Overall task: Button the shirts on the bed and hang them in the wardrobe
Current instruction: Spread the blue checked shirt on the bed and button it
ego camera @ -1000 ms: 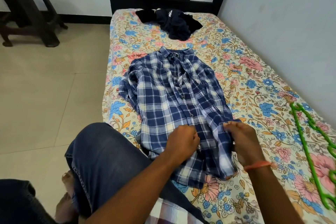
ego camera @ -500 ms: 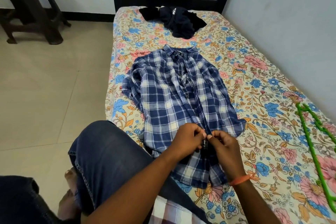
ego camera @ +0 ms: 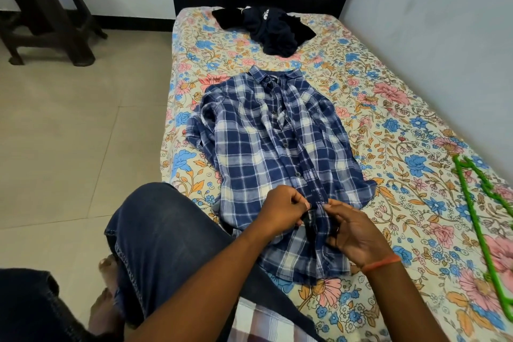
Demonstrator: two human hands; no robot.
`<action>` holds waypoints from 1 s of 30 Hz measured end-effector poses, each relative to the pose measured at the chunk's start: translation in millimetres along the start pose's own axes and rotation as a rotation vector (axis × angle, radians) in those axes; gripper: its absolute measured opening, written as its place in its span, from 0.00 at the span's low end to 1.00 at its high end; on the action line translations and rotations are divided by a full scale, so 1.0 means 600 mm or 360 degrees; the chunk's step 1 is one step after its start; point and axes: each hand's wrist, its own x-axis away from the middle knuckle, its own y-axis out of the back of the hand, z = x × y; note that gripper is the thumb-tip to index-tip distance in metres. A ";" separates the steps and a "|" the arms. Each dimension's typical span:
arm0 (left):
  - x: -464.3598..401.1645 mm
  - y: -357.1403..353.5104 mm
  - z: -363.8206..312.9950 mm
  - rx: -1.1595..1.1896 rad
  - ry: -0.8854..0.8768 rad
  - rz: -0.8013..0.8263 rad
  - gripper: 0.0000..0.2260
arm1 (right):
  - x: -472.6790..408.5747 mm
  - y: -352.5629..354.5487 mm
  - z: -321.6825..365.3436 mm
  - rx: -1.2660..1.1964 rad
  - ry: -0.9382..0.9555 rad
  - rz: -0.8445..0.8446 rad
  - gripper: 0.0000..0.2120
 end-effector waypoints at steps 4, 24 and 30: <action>0.003 0.000 0.001 -0.0024 -0.0027 -0.0037 0.06 | -0.004 -0.011 -0.001 0.0069 0.0158 -0.0102 0.02; 0.007 -0.009 0.000 -0.0055 -0.0209 -0.0137 0.04 | 0.024 -0.024 -0.069 0.2037 0.1578 -0.0753 0.04; 0.008 -0.008 -0.001 -0.0018 -0.0225 -0.0047 0.05 | 0.006 -0.015 -0.060 0.1681 0.1436 -0.0745 0.03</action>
